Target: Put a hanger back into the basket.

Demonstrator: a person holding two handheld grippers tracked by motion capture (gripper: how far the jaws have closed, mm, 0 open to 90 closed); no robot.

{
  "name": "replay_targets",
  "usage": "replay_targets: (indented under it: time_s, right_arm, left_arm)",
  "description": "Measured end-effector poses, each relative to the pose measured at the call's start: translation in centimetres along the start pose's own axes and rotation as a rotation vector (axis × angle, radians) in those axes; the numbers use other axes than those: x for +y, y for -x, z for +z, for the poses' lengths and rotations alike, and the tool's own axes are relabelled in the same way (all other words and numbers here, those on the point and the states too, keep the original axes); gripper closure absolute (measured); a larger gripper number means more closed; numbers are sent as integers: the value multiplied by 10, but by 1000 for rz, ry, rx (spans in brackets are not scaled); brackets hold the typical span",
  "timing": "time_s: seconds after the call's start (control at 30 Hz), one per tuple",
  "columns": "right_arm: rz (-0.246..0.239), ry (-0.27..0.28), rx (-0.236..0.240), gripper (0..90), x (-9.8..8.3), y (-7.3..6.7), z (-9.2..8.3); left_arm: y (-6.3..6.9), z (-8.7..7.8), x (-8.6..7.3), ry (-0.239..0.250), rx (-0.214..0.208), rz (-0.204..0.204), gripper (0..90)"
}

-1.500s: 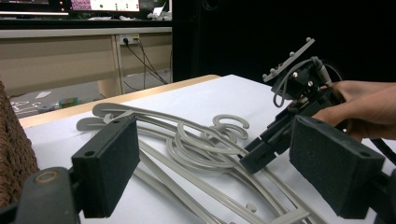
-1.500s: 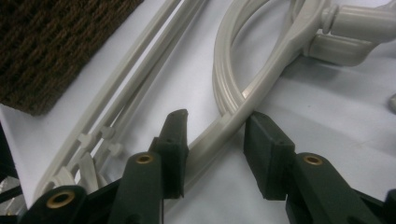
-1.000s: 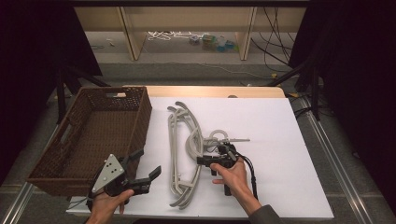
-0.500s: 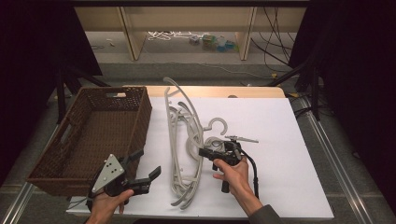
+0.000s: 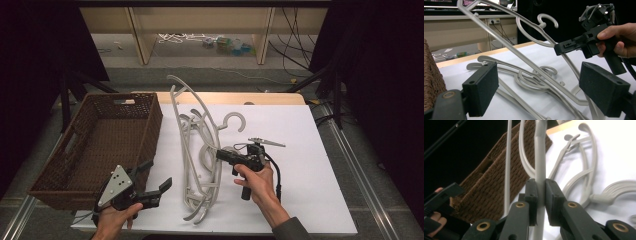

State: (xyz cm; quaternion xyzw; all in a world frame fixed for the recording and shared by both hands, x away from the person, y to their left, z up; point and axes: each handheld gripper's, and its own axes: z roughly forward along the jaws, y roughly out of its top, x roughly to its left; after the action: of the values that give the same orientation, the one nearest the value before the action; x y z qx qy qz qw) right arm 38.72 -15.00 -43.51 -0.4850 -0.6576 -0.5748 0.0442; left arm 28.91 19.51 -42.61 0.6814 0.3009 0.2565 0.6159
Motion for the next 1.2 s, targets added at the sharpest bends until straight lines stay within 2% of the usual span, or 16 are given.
replay_targets:
  time_s: [0.07, 0.1, 0.2, 0.37, 0.4, 0.43, 0.53, 0.57, 0.67, 0.7, 0.83, 0.97, 1.03, 1.07, 1.17, 1.2]
  right_arm:
    - [-42, 2, -21, 818, 3, 1, -4]
    - [-36, -5, -14, 819, 4, 1, -7]
    - [-84, -26, -20, 822, 6, 2, -11]
    - [-131, -66, -16, 825, 6, 3, -22]
    - [-149, -64, -20, 825, 6, 6, -24]
    - [-141, -76, -11, 825, 6, 5, -27]
    - [-173, -87, -13, 826, 5, 7, -35]
    - [-186, -90, -18, 826, 4, 8, -37]
    - [-202, -120, -16, 826, 0, 9, -43]
    - [-206, -127, -14, 826, -1, 10, -45]
    - [-212, -160, -14, 826, -6, 13, -53]
    - [-221, -176, -11, 826, -12, 14, -61]
    - [-252, -178, -6, 826, -14, 15, -64]
    - [-252, -178, -6, 826, -14, 15, -64]
    - [-271, -214, -5, 826, -20, 13, -68]
    - [-273, -215, 7, 826, -22, 12, -68]
  left_arm:
    - [0, 0, 0, -2, -1, 8, 160]
    - [-1, 0, 0, -4, -1, 11, 160]
    - [0, -1, 0, 0, 4, -11, 160]
    - [-2, 0, 0, 4, 0, 8, 160]
    - [-1, -1, 0, -1, 8, -8, 160]
    - [-1, -1, -1, -5, 9, -4, 160]
    - [0, 0, -1, -14, 6, -4, 160]
    - [0, 2, -1, -3, -3, 14, 160]
    - [2, 2, -2, -27, -4, 18, 160]
    - [2, 3, -3, -14, -13, 8, 160]
    - [1, 3, -1, -24, 3, 31, 160]
    - [4, 11, 5, -29, -6, 46, 159]
    - [5, 13, 5, -33, -4, 39, 158]
    - [7, 17, 7, -50, -5, 43, 158]
    - [17, 35, 19, -119, -30, 99, 159]
    - [17, 35, 19, -119, -30, 99, 160]
